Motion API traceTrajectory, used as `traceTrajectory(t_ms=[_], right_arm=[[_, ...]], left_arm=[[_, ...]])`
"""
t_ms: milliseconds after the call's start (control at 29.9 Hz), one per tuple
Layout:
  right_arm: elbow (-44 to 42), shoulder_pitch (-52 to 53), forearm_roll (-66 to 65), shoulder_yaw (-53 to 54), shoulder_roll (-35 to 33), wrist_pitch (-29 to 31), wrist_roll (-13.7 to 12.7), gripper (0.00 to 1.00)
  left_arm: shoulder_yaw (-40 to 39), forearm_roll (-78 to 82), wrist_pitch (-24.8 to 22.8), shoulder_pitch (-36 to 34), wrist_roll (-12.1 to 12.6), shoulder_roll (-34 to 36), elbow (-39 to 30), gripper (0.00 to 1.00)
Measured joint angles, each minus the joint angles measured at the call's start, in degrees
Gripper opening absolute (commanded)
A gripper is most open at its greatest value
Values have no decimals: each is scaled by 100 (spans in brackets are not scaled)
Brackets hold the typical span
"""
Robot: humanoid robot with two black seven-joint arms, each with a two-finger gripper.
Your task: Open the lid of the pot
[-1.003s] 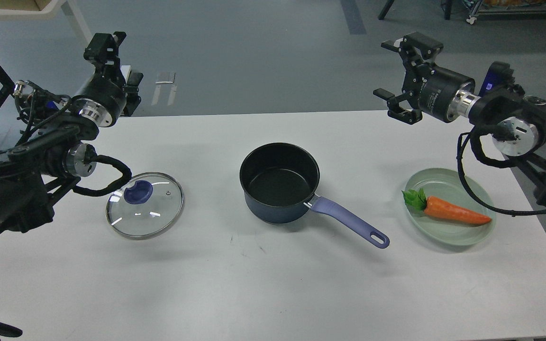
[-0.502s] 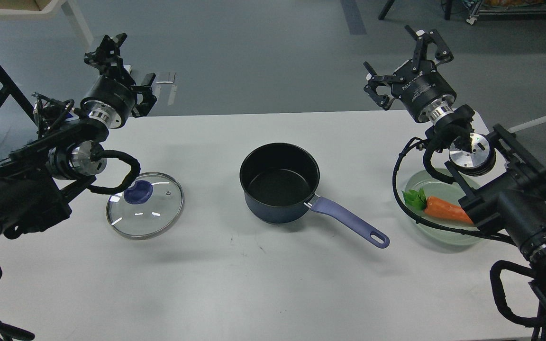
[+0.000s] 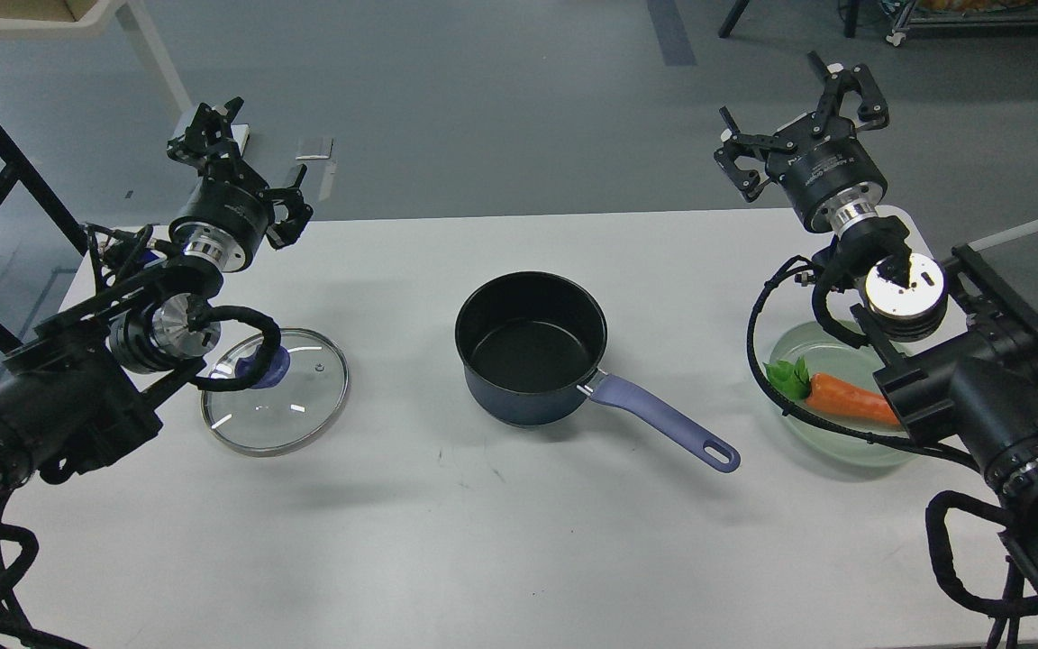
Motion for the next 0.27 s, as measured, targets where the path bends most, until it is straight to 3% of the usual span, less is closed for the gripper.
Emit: traceTrajectory(t_ms=[267], right_arm=[[12,-26,4,-84,1,50,13,100]], left_arm=[[-30,1,-9,10,0,-1,0,99]])
